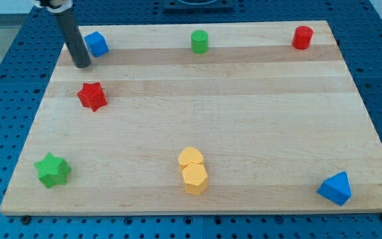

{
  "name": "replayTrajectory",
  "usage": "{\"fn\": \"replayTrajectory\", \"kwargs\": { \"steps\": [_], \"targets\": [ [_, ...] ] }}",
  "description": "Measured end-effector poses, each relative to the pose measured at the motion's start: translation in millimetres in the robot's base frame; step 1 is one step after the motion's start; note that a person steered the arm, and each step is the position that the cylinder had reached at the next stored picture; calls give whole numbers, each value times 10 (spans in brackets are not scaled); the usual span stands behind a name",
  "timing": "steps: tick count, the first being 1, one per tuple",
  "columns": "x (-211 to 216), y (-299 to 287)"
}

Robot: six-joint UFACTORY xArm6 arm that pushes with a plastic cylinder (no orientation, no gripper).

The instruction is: Move the red star diagonally to the green star

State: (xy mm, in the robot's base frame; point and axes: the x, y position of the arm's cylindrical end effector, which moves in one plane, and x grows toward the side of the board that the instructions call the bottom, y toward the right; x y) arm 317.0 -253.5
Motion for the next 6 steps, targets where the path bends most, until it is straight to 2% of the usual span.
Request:
{"fn": "replayTrajectory", "kwargs": {
  "steps": [1, 2, 3, 4, 5, 6],
  "targets": [
    [320, -220],
    [756, -96],
    [930, 124],
    [924, 124],
    [918, 427],
    [979, 1452]
  ]
}}
